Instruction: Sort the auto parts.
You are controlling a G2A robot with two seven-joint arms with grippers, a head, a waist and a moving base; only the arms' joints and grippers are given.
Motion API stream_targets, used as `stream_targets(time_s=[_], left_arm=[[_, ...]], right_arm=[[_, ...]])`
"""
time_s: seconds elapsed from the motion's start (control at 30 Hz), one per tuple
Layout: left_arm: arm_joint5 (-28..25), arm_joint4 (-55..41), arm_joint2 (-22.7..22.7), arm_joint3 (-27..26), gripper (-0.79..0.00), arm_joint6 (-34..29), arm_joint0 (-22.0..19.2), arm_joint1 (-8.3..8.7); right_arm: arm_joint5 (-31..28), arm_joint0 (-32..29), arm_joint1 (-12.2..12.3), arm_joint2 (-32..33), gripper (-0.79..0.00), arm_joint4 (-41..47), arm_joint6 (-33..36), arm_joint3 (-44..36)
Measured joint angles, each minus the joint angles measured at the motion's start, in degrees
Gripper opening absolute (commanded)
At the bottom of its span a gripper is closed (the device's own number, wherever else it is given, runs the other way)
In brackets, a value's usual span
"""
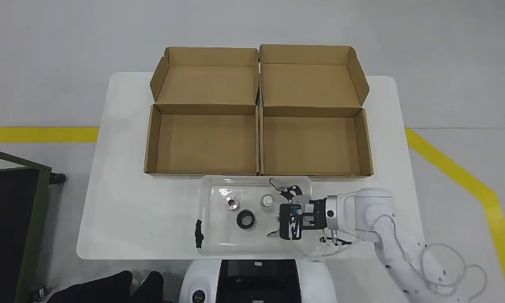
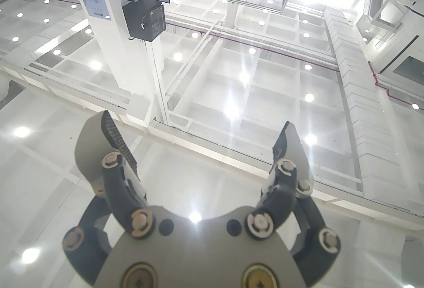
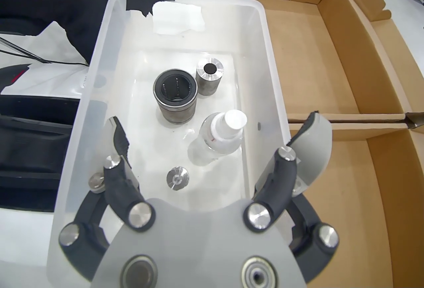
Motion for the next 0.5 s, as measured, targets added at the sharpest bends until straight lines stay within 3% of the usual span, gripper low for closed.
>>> stream_targets(time_s=[0.3, 0.5], left_arm=[[0.0, 0.0, 0.0, 0.0, 0.000, 0.0, 0.0, 0.00], [0.0, 0.0, 0.0, 0.0, 0.000, 0.0, 0.0, 0.00]], right_arm=[[0.2, 1.1, 0.1, -1.1, -0.068, -0.2, 0.7, 2.1], [0.8, 2.1, 0.1, -2.0, -0.129, -0.4, 0.7, 3.6]])
